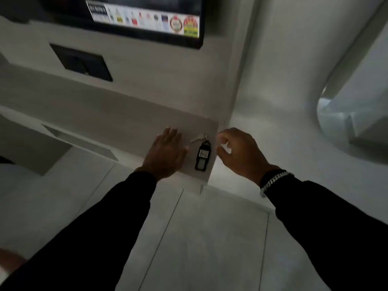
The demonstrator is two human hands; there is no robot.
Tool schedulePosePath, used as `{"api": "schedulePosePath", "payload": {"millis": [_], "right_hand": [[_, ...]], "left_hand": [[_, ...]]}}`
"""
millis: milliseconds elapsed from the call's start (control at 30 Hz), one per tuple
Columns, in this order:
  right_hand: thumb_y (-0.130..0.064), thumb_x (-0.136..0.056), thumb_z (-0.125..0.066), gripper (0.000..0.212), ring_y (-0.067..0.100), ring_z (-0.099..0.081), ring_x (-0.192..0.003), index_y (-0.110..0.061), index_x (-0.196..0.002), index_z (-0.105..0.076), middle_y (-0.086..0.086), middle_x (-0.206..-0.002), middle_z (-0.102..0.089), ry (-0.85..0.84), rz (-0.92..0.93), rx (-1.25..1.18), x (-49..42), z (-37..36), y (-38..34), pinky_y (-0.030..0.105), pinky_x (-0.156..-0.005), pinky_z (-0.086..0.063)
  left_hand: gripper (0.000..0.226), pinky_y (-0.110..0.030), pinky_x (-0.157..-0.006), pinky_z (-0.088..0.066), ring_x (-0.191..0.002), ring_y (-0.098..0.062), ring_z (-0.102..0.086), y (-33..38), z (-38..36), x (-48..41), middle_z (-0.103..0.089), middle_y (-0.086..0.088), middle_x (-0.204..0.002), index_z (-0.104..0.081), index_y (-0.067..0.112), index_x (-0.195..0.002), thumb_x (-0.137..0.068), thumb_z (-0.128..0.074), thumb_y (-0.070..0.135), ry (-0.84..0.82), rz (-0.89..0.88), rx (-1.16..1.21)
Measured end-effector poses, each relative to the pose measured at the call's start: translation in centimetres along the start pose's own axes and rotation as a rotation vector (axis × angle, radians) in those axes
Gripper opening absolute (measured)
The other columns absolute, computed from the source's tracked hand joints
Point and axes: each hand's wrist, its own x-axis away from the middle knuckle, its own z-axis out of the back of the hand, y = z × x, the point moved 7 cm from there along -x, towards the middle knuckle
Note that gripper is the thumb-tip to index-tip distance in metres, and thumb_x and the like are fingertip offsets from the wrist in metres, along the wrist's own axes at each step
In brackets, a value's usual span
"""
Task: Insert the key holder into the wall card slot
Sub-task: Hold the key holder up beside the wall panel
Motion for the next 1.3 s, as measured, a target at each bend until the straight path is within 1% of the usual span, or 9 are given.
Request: {"api": "schedulePosePath", "payload": {"millis": [100,267,400,500,633,767,900,1100,1300], "right_hand": [[-0.023,-0.078,-0.059,0.012,0.023,-0.057,-0.072,-0.014,-0.085,-0.061,0.007,-0.081,-0.061,0.034,-0.067,-0.013,-0.8,-2.4,1.4,0.033,-0.071,-0.049],[-0.034,-0.073,-0.063,0.029,0.033,-0.059,-0.078,-0.006,-0.077,-0.064,0.014,-0.076,-0.064,0.01,-0.267,-0.054,-1.2,-5.2,3.0,0.042,-0.075,-0.051],[-0.047,-0.062,-0.078,0.054,0.032,-0.06,-0.09,-0.009,-0.098,-0.062,0.017,-0.093,-0.065,-0.023,-0.447,-0.135,-1.2,-6.3,3.8,0.034,-0.078,-0.048],[-0.045,-0.056,-0.083,0.062,0.029,-0.062,-0.093,-0.011,-0.101,-0.06,0.008,-0.088,-0.063,-0.029,-0.538,-0.193,-1.2,-6.6,4.4,0.028,-0.077,-0.045],[-0.046,-0.044,-0.086,0.069,0.027,-0.069,-0.08,-0.015,-0.098,-0.055,0.009,-0.093,-0.068,-0.055,-0.696,-0.316,-0.5,-6.5,5.2,0.041,-0.073,-0.06],[-0.029,-0.053,-0.089,0.053,0.02,-0.063,-0.05,-0.009,-0.086,-0.053,0.012,-0.075,-0.068,-0.111,-0.746,-0.375,-0.1,-5.7,4.8,0.029,-0.049,-0.058],[-0.024,-0.061,-0.085,0.038,0.025,-0.064,-0.059,-0.012,-0.056,-0.05,0.022,-0.072,-0.071,-0.18,-0.746,-0.354,-0.1,-5.0,4.3,0.038,-0.071,-0.06],[-0.012,-0.065,-0.084,0.03,0.019,-0.056,-0.05,0.006,-0.082,-0.067,0.017,-0.068,-0.064,-0.169,-0.932,-0.713,1.4,-5.9,5.9,0.022,-0.044,-0.053],[-0.007,-0.077,-0.073,0.01,0.017,-0.056,-0.056,0.0,-0.074,-0.066,0.013,-0.068,-0.063,-0.153,-0.942,-0.927,2.8,-4.9,5.3,0.021,-0.053,-0.057]], "left_hand": [[0.094,-0.051,-0.124,-0.016,-0.154,-0.032,-0.017,-1.4,-1.9,-0.8,-0.027,-0.016,-0.163,-0.033,0.004,-0.151,-0.083,-0.009,0.065,-0.046,0.036,-0.019],[0.091,-0.052,-0.125,-0.013,-0.154,-0.032,-0.013,-2.1,-3.2,-1.0,-0.017,-0.017,-0.166,-0.02,0.004,-0.156,-0.087,-0.009,0.062,-0.017,0.015,-0.116],[0.081,-0.052,-0.126,-0.011,-0.155,-0.031,-0.01,-2.2,-3.7,-1.1,-0.012,-0.017,-0.167,-0.013,0.004,-0.157,-0.096,-0.016,0.058,-0.007,0.028,-0.182],[0.08,-0.052,-0.126,-0.01,-0.155,-0.031,-0.01,-2.3,-3.8,-1.2,-0.012,-0.017,-0.167,-0.013,0.005,-0.157,-0.097,-0.018,0.057,0.007,0.019,-0.206],[0.081,-0.053,-0.126,-0.011,-0.155,-0.031,-0.012,-2.3,-3.8,-1.3,-0.015,-0.017,-0.166,-0.015,0.004,-0.157,-0.097,-0.015,0.059,0.02,0.023,-0.214],[0.084,-0.054,-0.126,-0.015,-0.154,-0.032,-0.015,-2.2,-3.8,-1.3,-0.018,-0.019,-0.165,-0.018,0.003,-0.156,-0.094,-0.011,0.06,0.021,0.018,-0.209],[0.085,-0.054,-0.125,-0.016,-0.154,-0.033,-0.016,-2.4,-3.8,-1.2,-0.019,-0.019,-0.165,-0.019,0.002,-0.156,-0.094,-0.011,0.06,0.022,0.022,-0.215],[0.084,-0.053,-0.124,-0.016,-0.153,-0.033,-0.017,-1.8,-3.9,-0.8,-0.02,-0.02,-0.165,-0.022,0.002,-0.155,-0.094,-0.013,0.058,0.024,0.011,-0.202],[0.089,-0.05,-0.125,-0.012,-0.154,-0.033,-0.015,-0.4,-4.0,0.4,-0.019,-0.02,-0.165,-0.023,0.002,-0.154,-0.089,-0.01,0.061,0.0,0.044,-0.096]]}}
